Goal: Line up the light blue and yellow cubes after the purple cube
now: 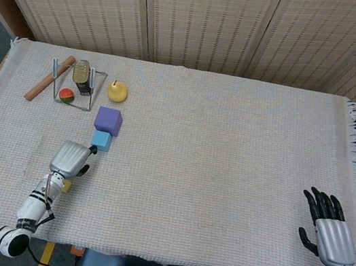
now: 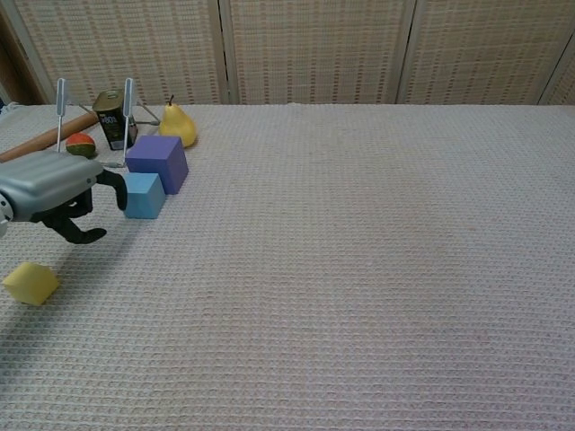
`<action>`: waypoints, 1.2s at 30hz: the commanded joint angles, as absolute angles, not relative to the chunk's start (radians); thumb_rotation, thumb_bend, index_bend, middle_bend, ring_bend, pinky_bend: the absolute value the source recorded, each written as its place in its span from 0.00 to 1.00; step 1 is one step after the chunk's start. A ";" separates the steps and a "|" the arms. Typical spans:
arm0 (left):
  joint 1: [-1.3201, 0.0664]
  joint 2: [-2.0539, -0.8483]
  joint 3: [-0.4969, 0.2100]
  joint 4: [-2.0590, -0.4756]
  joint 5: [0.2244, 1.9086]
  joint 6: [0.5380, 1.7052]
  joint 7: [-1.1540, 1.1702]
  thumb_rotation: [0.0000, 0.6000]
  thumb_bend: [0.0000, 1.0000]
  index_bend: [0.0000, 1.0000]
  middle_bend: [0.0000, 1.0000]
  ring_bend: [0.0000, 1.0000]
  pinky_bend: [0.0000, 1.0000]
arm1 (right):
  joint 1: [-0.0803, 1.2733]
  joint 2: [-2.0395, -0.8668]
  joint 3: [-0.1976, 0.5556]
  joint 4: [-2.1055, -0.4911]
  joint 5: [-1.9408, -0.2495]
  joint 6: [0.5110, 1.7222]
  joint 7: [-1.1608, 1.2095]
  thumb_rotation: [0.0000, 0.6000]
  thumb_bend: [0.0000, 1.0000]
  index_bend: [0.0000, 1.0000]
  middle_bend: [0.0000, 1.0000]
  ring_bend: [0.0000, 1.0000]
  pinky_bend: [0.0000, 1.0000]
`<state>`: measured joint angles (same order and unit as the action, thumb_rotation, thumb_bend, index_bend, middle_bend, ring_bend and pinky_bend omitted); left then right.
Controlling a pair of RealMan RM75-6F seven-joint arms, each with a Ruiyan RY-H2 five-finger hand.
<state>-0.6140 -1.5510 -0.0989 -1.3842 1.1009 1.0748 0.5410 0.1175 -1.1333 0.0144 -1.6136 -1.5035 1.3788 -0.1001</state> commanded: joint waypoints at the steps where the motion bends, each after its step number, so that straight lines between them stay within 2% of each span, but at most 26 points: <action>1: -0.621 -1.548 -0.103 -1.380 1.076 1.043 0.549 1.00 0.39 0.36 1.00 1.00 1.00 | 0.118 -1.134 0.015 -1.613 -1.501 1.378 -0.100 1.00 0.13 0.00 0.00 0.00 0.00; 6: -0.633 -1.552 -0.098 -1.359 1.055 1.004 0.561 1.00 0.57 0.36 1.00 1.00 1.00 | 0.120 -1.135 0.016 -1.611 -1.495 1.370 -0.101 1.00 0.13 0.00 0.00 0.00 0.00; 10: -0.638 -1.562 -0.100 -1.343 1.051 0.996 0.558 1.00 0.62 0.33 1.00 1.00 1.00 | 0.121 -1.135 0.018 -1.612 -1.489 1.366 -0.103 1.00 0.13 0.00 0.00 0.00 0.00; 18: -0.649 -1.575 -0.103 -1.322 1.050 0.983 0.555 1.00 0.64 0.24 1.00 1.00 1.00 | 0.126 -1.136 0.021 -1.610 -1.475 1.353 -0.107 1.00 0.13 0.00 0.00 0.00 0.00; 36: -0.661 -1.603 -0.115 -1.261 1.035 0.968 0.537 1.00 0.63 0.22 1.00 1.00 1.00 | 0.126 -1.137 0.025 -1.611 -1.464 1.351 -0.113 1.00 0.13 0.00 0.00 0.00 0.00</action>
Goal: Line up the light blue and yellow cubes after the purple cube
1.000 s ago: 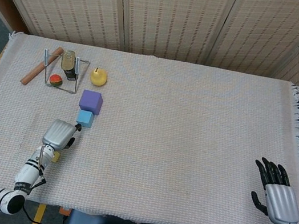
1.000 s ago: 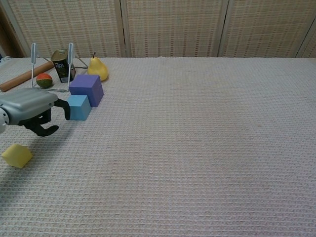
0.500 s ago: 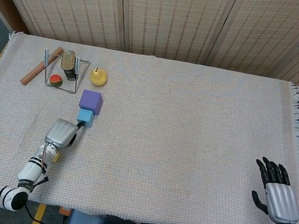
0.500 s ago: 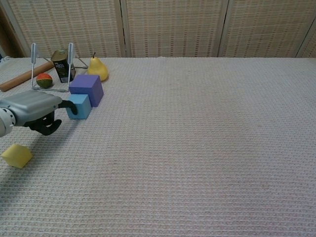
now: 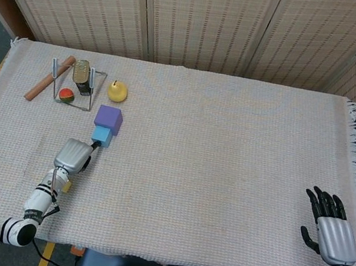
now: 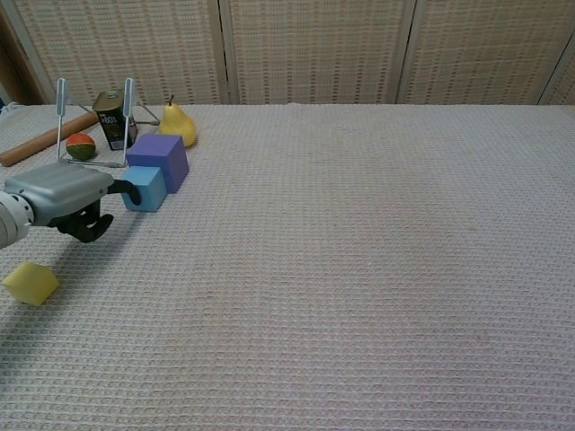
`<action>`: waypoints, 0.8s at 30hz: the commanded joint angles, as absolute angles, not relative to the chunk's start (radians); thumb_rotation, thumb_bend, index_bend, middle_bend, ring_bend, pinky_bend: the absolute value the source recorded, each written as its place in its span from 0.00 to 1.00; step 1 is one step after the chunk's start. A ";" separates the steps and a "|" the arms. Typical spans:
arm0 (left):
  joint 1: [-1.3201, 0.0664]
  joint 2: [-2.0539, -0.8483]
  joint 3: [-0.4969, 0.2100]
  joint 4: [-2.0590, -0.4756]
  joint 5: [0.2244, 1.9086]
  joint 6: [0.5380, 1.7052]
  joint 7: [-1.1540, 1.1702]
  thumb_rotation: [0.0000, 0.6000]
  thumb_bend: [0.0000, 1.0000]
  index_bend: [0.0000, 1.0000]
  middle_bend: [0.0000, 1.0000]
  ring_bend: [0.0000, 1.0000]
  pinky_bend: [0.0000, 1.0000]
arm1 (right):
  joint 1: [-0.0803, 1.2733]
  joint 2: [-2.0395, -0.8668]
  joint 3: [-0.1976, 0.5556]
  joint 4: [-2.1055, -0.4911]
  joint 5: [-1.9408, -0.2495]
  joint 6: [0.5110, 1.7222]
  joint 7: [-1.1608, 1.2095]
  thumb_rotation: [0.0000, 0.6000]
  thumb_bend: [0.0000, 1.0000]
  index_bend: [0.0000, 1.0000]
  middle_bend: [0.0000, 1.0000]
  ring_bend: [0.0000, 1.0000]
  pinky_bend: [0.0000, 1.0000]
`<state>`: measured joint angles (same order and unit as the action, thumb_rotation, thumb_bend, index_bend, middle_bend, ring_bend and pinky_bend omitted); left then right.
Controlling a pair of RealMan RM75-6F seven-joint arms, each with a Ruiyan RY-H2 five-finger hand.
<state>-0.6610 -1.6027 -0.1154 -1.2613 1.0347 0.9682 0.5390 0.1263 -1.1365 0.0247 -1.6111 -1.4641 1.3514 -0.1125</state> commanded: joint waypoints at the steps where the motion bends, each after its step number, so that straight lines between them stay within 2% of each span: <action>1: -0.661 -1.604 -0.115 -1.259 1.037 0.968 0.535 1.00 0.63 0.22 1.00 1.00 1.00 | 0.126 -1.137 0.025 -1.611 -1.464 1.352 -0.113 1.00 0.13 0.00 0.00 0.00 0.00; 5: -0.660 -1.607 -0.114 -1.254 1.040 0.969 0.529 1.00 0.62 0.21 1.00 1.00 1.00 | 0.126 -1.137 0.025 -1.611 -1.463 1.352 -0.114 1.00 0.13 0.00 0.00 0.00 0.00; 11: -0.652 -1.599 -0.109 -1.277 1.047 0.984 0.532 1.00 0.50 0.23 1.00 1.00 1.00 | 0.124 -1.135 0.024 -1.614 -1.467 1.357 -0.113 1.00 0.13 0.00 0.00 0.00 0.00; 15: -0.643 -1.585 -0.105 -1.309 1.057 1.007 0.540 1.00 0.47 0.24 1.00 1.00 1.00 | 0.122 -1.133 0.020 -1.618 -1.475 1.361 -0.113 1.00 0.13 0.00 0.00 0.00 0.00; 19: -0.622 -1.542 -0.093 -1.388 1.078 1.038 0.535 1.00 0.44 0.24 1.00 1.00 1.00 | 0.120 -1.131 0.017 -1.621 -1.483 1.366 -0.111 1.00 0.13 0.00 0.00 0.00 0.00; 24: -0.570 -1.424 -0.055 -1.574 1.106 1.058 0.477 1.00 0.41 0.24 1.00 1.00 1.00 | 0.119 -1.128 0.011 -1.624 -1.496 1.369 -0.107 1.00 0.13 0.00 0.00 0.00 0.00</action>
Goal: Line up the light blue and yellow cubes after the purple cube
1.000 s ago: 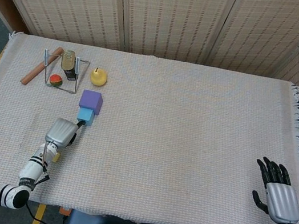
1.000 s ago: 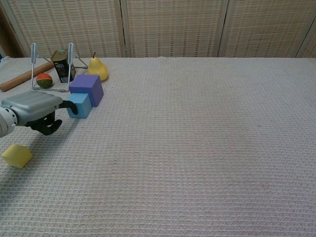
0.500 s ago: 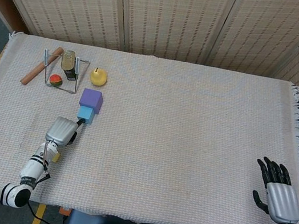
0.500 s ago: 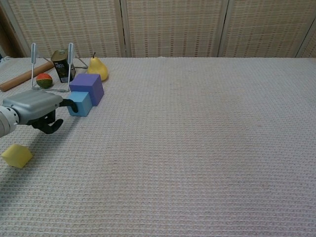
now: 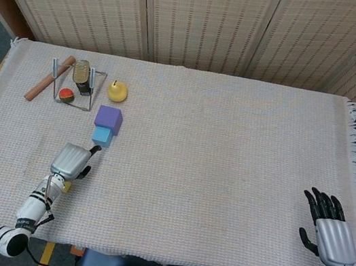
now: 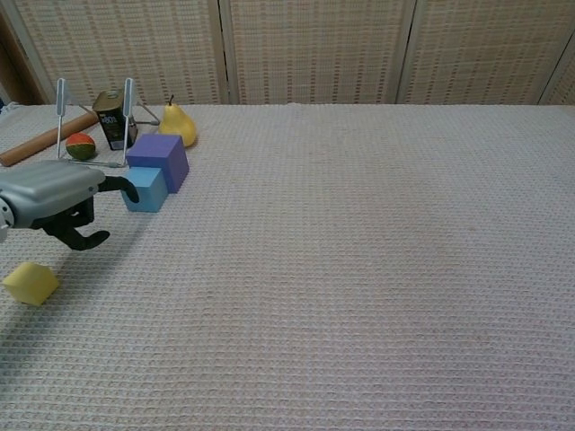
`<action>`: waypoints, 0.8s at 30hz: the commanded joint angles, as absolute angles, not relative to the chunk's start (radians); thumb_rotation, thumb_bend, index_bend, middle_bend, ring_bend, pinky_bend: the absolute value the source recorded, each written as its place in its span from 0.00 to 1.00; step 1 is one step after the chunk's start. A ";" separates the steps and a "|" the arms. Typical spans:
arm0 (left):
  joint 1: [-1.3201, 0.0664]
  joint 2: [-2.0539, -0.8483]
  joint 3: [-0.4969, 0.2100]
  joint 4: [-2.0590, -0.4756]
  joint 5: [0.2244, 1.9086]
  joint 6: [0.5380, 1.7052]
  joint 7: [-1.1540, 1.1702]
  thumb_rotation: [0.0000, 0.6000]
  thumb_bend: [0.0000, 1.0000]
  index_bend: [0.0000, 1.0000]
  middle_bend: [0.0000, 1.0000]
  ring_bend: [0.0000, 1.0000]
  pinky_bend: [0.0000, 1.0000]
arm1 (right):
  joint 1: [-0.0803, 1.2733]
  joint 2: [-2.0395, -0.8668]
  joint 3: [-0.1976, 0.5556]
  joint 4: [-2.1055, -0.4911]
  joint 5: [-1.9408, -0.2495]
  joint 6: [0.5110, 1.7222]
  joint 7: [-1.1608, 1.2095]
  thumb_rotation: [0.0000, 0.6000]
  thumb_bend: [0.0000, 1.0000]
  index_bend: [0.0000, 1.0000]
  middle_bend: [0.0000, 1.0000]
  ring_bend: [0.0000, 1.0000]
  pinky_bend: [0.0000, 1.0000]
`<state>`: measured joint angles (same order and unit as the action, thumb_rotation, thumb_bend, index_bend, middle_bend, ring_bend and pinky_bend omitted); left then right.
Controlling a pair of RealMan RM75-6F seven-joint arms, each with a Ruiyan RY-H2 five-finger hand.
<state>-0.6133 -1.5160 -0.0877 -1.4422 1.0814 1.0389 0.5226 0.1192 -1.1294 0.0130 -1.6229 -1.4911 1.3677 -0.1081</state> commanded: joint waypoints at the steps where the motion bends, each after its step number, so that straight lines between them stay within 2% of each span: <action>1: -0.558 -1.392 -0.042 -1.615 1.107 1.053 0.462 1.00 0.41 0.24 1.00 1.00 1.00 | 0.119 -1.127 0.009 -1.626 -1.499 1.370 -0.105 1.00 0.13 0.00 0.00 0.00 0.00; 5: -0.514 -1.322 0.014 -1.697 1.135 1.070 0.448 1.00 0.39 0.24 1.00 1.00 1.00 | 0.117 -1.125 0.006 -1.628 -1.511 1.376 -0.102 1.00 0.13 0.00 0.00 0.00 0.00; 10: -0.458 -1.303 0.066 -1.721 1.186 1.130 0.455 1.00 0.38 0.22 1.00 1.00 1.00 | 0.120 -1.128 -0.001 -1.633 -1.522 1.370 -0.107 1.00 0.13 0.00 0.00 0.00 0.00; 18: -0.411 -1.331 0.093 -1.654 1.223 1.165 0.455 1.00 0.38 0.20 1.00 1.00 1.00 | 0.113 -1.126 -0.011 -1.643 -1.546 1.386 -0.113 1.00 0.13 0.00 0.00 0.00 0.00; 24: -0.392 -1.373 0.084 -1.581 1.272 1.208 0.473 1.00 0.38 0.25 1.00 1.00 1.00 | 0.107 -1.124 -0.015 -1.649 -1.548 1.392 -0.118 1.00 0.13 0.00 0.00 0.00 0.00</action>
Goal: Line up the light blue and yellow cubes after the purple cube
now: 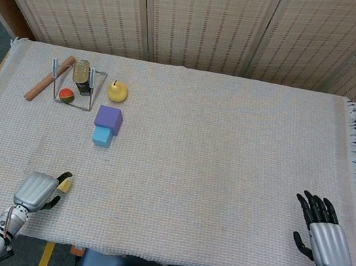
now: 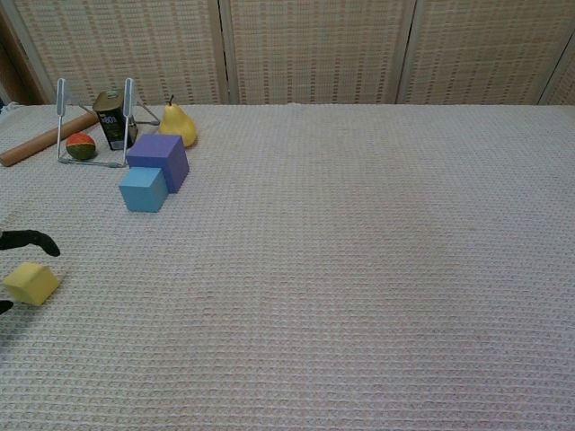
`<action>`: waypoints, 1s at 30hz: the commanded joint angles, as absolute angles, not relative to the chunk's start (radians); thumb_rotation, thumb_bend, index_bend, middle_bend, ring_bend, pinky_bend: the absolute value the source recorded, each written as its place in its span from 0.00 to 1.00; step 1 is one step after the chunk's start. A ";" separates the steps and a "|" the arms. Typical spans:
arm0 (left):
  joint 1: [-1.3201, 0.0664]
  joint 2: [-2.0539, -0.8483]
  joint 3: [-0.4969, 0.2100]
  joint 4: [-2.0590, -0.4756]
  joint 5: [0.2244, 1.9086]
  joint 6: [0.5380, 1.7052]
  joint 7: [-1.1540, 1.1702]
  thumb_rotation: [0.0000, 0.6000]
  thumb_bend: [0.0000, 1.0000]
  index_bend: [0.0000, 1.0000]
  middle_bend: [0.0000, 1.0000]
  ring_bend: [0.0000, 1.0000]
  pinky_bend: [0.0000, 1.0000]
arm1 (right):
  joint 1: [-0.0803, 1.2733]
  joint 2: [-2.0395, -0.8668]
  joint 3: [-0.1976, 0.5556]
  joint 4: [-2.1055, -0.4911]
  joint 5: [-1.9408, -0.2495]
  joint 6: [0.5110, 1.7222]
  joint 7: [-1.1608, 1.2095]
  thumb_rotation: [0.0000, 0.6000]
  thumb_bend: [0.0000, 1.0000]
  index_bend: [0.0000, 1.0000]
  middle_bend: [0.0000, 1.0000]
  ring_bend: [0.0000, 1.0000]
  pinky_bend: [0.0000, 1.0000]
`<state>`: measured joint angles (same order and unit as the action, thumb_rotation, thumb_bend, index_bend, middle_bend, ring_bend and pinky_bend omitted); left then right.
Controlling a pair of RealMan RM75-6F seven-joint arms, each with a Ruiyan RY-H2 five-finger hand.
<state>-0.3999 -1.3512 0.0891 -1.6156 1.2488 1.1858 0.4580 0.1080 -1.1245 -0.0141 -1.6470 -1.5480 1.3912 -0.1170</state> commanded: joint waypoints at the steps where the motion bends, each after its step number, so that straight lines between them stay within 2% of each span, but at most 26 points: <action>1: -0.389 -1.383 0.083 -1.564 1.280 1.215 0.481 1.00 0.38 0.26 1.00 1.00 1.00 | 0.106 -1.124 -0.015 -1.649 -1.549 1.393 -0.118 1.00 0.13 0.00 0.00 0.00 0.00; 18: -0.377 -1.429 0.047 -1.473 1.282 1.190 0.478 1.00 0.38 0.34 1.00 1.00 1.00 | 0.099 -1.118 -0.012 -1.653 -1.551 1.406 -0.112 1.00 0.13 0.00 0.00 0.00 0.00; 25: -0.366 -1.441 0.037 -1.448 1.307 1.208 0.455 1.00 0.38 0.44 1.00 1.00 1.00 | 0.100 -1.121 -0.010 -1.652 -1.547 1.402 -0.117 1.00 0.13 0.00 0.00 0.00 0.00; 30: -0.366 -1.448 0.032 -1.440 1.318 1.204 0.447 1.00 0.38 0.45 1.00 1.00 1.00 | 0.101 -1.121 -0.010 -1.652 -1.546 1.399 -0.119 1.00 0.13 0.00 0.00 0.00 0.00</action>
<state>-0.3656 -1.4474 0.0326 -1.4406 1.3175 1.2049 0.4470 0.1008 -1.1215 -0.0096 -1.6523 -1.5463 1.3991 -0.1190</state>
